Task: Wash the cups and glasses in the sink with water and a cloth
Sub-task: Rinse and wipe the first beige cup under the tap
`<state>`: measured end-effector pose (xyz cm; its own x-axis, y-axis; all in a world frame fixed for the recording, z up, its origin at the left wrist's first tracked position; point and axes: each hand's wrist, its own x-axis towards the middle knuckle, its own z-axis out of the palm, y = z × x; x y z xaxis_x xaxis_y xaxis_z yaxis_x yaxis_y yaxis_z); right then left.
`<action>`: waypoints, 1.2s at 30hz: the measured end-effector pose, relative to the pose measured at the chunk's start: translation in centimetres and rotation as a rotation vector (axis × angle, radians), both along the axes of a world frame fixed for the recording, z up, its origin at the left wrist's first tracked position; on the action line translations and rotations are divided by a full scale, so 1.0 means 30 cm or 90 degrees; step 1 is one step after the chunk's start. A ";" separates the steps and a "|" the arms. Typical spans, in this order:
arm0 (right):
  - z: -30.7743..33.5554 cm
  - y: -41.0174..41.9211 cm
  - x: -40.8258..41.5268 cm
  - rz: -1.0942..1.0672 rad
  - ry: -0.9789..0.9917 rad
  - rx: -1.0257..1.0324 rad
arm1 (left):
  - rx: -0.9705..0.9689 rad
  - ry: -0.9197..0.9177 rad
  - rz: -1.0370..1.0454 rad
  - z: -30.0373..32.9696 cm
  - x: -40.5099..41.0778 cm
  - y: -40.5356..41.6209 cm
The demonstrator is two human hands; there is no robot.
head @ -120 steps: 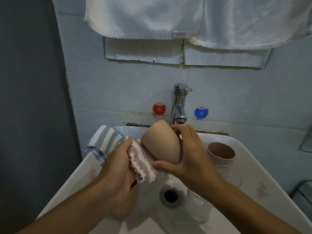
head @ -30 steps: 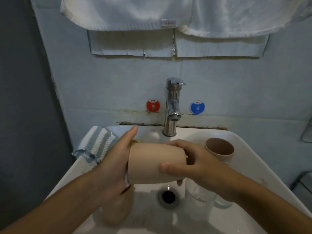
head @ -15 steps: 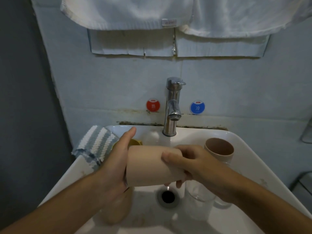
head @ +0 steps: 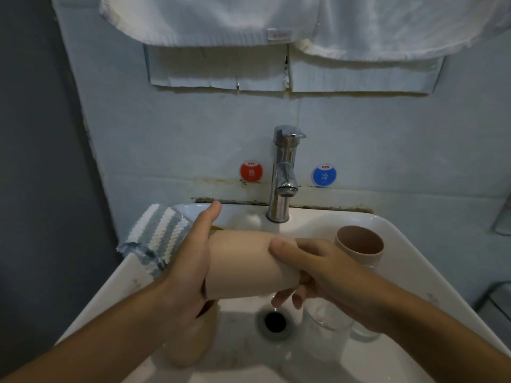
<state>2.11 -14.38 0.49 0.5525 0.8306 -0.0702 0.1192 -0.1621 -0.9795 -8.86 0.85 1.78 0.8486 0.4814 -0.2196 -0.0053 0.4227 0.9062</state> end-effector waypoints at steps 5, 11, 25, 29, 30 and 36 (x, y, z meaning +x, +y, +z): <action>-0.002 0.003 0.008 -0.030 -0.051 0.032 | -0.048 -0.008 -0.013 0.011 -0.011 0.005; 0.005 -0.001 0.001 -0.002 -0.027 0.021 | -0.007 0.027 0.075 0.008 -0.009 0.003; 0.000 0.002 0.002 -0.018 -0.032 0.044 | -0.018 0.005 0.040 0.000 -0.007 0.015; 0.000 0.005 -0.015 0.004 0.078 0.021 | 0.006 0.014 0.083 -0.003 0.004 0.007; 0.004 0.006 -0.020 0.005 0.091 0.012 | 0.014 0.014 0.082 -0.006 0.007 0.009; 0.007 -0.001 -0.003 -0.015 0.003 0.052 | 0.000 -0.035 0.025 -0.009 0.001 0.013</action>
